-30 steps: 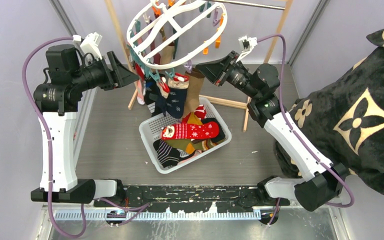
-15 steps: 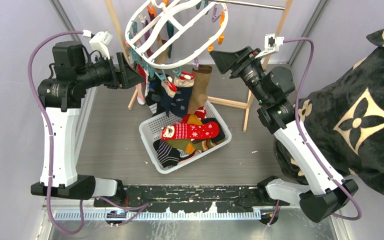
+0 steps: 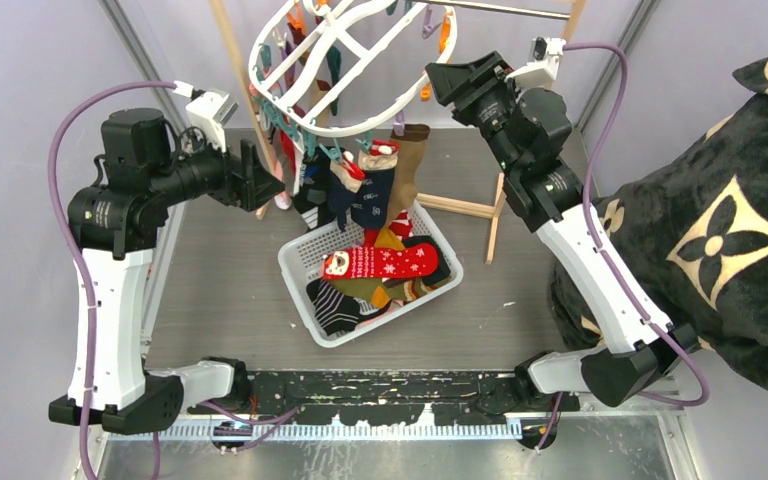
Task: Clip the socks to the hanger
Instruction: Rotate the hanger at the clothesline.
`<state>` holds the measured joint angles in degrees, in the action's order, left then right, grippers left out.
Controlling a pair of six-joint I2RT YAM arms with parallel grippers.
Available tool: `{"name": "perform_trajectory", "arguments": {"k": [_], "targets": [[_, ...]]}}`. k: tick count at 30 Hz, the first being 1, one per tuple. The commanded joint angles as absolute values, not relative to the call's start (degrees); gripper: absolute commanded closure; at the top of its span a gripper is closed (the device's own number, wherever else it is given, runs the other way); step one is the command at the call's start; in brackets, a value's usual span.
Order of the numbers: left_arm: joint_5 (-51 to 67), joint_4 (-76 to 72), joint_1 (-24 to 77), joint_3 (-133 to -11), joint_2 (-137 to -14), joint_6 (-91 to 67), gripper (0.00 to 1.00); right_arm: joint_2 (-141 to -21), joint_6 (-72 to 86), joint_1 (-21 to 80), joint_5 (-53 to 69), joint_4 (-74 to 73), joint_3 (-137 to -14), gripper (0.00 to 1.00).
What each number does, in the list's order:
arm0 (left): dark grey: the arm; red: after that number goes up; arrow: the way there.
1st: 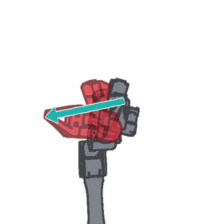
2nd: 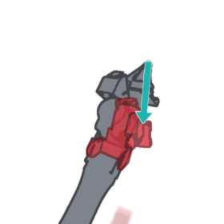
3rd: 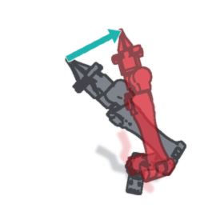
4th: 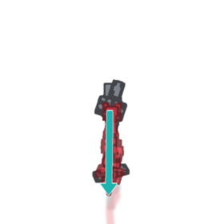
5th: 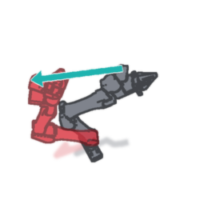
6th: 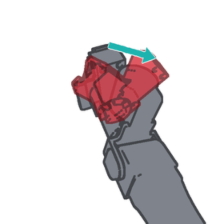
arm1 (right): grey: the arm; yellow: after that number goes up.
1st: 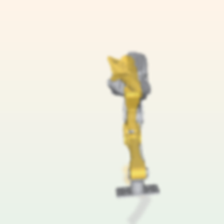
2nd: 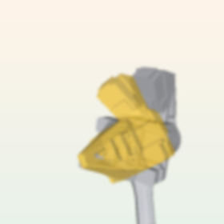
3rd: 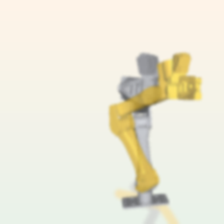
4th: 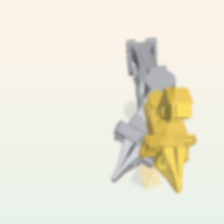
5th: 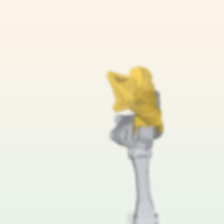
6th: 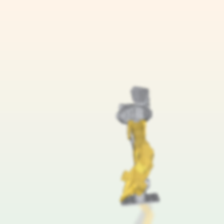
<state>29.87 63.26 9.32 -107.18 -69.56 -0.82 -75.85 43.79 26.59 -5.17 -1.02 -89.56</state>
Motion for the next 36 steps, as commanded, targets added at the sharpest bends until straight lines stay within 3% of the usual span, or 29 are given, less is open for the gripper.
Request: {"name": "perform_trajectory", "arguments": {"k": [1,13,19,23,32,36], "targets": [[28.5,61.7,9.5,-104.9,-67.8,1.6,0.27,-76.1,45.8,27.0,-8.5,-2.2,-93.6,0.43],[28.4,61.6,9.5,-101.8,-64.9,2.5,0.21,-80.8,48.9,27.4,-10.8,-3.2,-97.6,0.49],[27.3,60.3,9.5,-98.4,-63.3,2.4,0.20,-80.8,48.6,30.0,-12.7,-2.4,-97.8,0.74],[26.9,58.5,9.5,-97.5,-63.2,0.5,0.18,-78.9,46.2,34.6,-17.5,-1.3,-96.0,0.84],[26.2,56.3,9.7,-95.3,-63.9,0.6,0.14,-74.0,48.4,43.0,-32.5,5.5,-88.5,0.83],[25.7,55.3,9.8,-96.6,-64.0,0.3,0.07,-75.0,47.8,49.6,-40.2,11.3,-86.9,0.85]]}}
